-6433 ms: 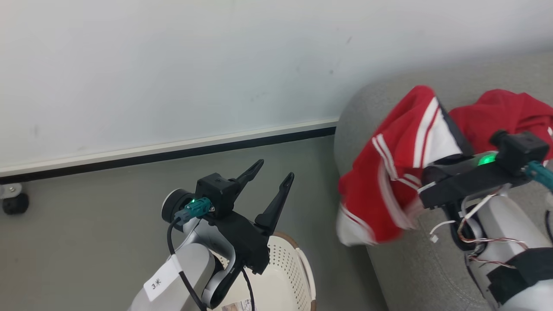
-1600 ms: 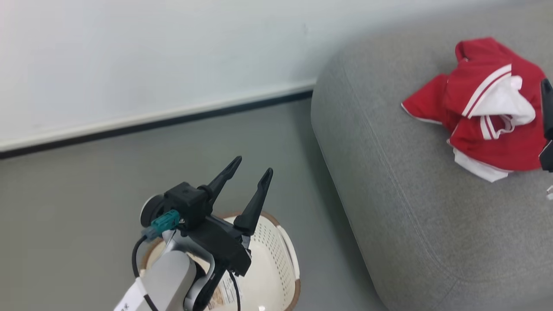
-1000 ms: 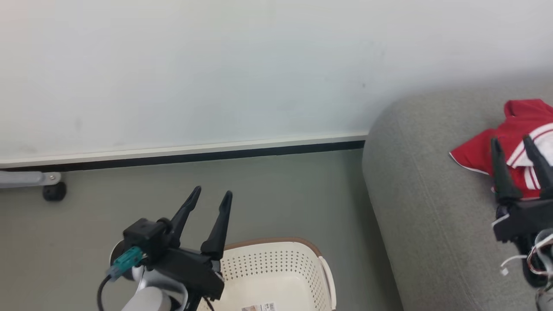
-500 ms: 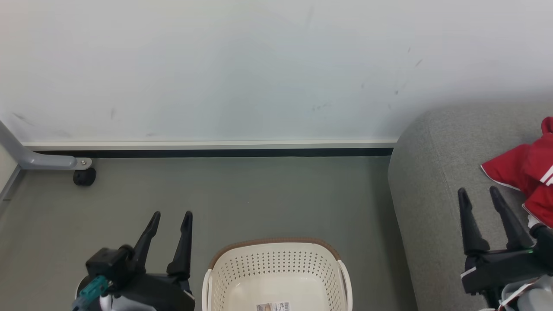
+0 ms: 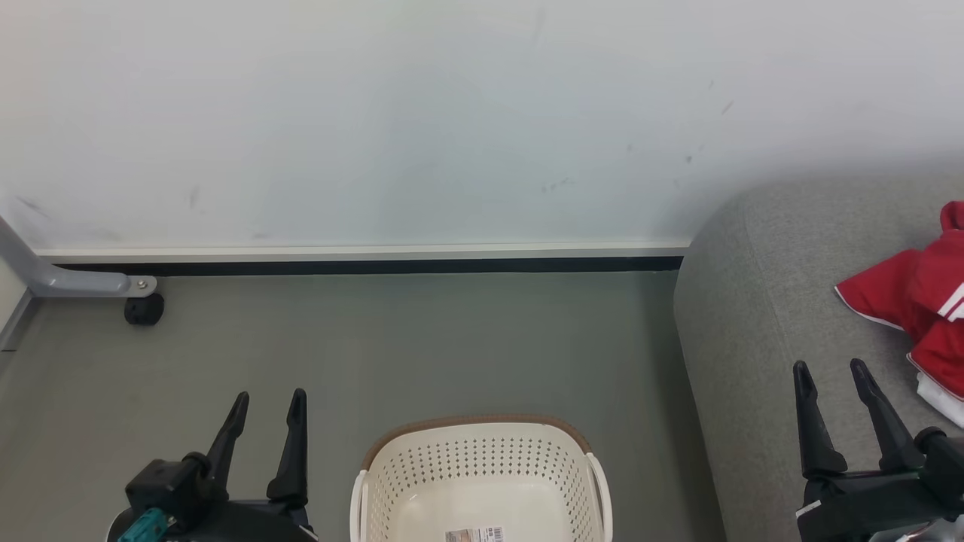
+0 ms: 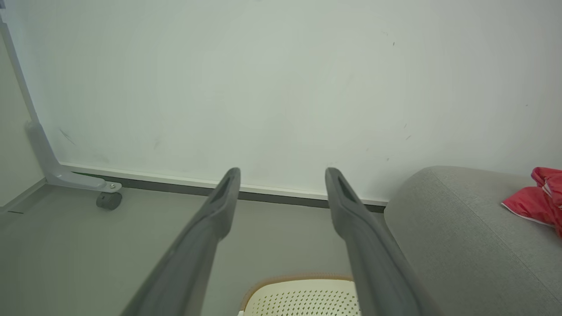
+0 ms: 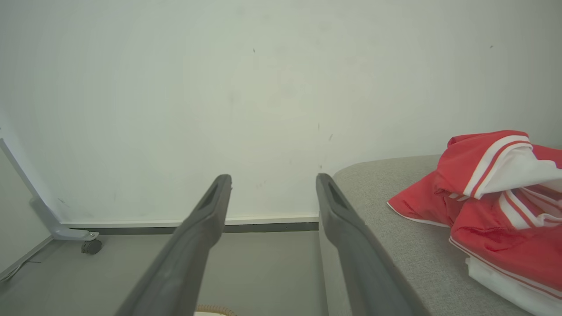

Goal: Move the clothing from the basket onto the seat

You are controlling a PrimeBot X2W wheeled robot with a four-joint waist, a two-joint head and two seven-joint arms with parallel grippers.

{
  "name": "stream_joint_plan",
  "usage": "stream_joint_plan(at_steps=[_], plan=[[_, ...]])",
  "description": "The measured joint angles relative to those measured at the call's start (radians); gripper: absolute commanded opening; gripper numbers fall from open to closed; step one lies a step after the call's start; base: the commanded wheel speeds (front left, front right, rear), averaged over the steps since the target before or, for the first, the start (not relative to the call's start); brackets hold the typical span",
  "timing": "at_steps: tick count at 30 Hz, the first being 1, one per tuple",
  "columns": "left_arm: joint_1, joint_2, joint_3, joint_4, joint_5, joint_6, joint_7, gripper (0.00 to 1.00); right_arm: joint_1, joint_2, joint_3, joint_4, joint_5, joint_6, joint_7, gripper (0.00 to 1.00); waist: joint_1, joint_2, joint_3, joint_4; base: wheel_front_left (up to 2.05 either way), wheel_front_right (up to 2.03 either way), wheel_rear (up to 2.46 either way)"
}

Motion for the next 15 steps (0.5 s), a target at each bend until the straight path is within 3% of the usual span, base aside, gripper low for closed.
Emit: stream_joint_plan(at_steps=[15], plan=[[0.017,-0.019,0.032,-0.034,0.040,0.001,0.000,1.00,0.017,0.010,-0.023,-0.066,-0.018,-0.001,-0.001,1.00,0.0000,0.0000,-0.003,-0.015,0.00,0.00,0.00]])
